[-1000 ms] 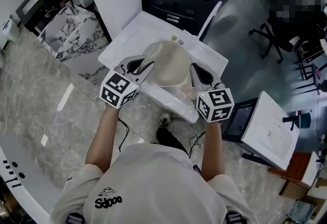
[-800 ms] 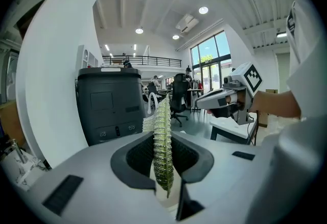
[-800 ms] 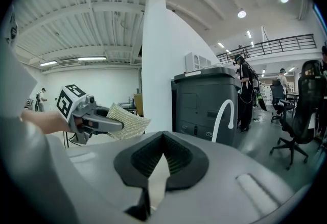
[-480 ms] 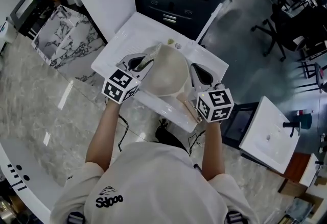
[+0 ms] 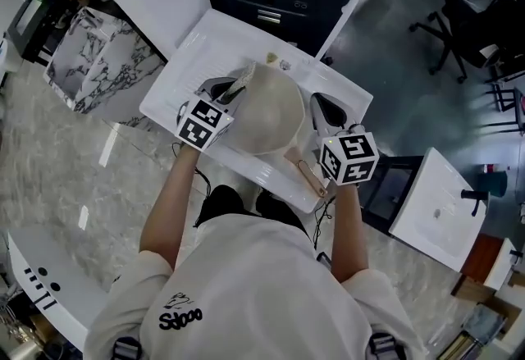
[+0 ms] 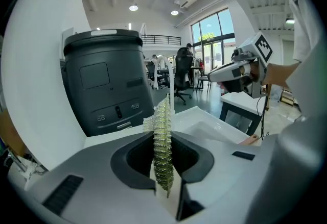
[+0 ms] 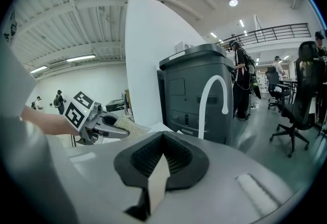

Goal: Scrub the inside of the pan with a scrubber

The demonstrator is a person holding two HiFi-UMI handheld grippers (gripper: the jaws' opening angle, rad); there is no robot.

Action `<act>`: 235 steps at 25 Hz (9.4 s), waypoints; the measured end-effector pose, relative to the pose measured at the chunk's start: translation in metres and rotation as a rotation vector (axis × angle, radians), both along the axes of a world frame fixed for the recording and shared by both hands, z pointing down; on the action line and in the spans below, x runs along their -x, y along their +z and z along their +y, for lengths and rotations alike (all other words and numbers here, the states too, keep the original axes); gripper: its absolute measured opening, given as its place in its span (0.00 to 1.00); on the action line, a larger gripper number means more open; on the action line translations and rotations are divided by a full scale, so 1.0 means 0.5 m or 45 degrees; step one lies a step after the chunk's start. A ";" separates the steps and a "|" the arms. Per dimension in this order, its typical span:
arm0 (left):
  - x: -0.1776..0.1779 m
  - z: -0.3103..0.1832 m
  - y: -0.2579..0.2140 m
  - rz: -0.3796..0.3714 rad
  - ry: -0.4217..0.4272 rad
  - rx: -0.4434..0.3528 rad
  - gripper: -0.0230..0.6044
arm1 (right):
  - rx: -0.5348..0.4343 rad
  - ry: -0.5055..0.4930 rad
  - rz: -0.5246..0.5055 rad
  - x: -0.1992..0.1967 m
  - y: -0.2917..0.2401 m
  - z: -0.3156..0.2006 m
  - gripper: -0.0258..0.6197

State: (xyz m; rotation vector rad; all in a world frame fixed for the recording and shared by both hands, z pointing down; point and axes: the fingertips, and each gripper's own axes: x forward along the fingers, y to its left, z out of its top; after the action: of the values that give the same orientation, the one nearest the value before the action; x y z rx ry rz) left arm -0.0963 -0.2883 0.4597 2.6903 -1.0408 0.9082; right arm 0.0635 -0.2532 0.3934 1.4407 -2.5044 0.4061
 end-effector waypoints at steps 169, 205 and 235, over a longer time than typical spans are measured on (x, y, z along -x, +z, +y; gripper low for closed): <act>-0.276 -0.075 0.409 0.515 0.056 0.989 0.15 | 0.388 0.070 -0.221 -0.038 0.265 0.044 0.05; 0.022 -0.006 0.525 -0.910 0.392 0.992 0.15 | 0.430 -0.011 -0.259 0.001 0.277 0.032 0.05; -0.202 0.148 0.511 -0.526 0.785 0.883 0.14 | 0.459 -0.026 -0.277 0.017 0.285 0.026 0.05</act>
State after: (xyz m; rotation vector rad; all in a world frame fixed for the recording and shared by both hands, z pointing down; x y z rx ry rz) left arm 0.0049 -0.2143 0.7151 2.2445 0.1409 1.5998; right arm 0.0551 -0.2400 0.5360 1.2848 -2.4335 1.0008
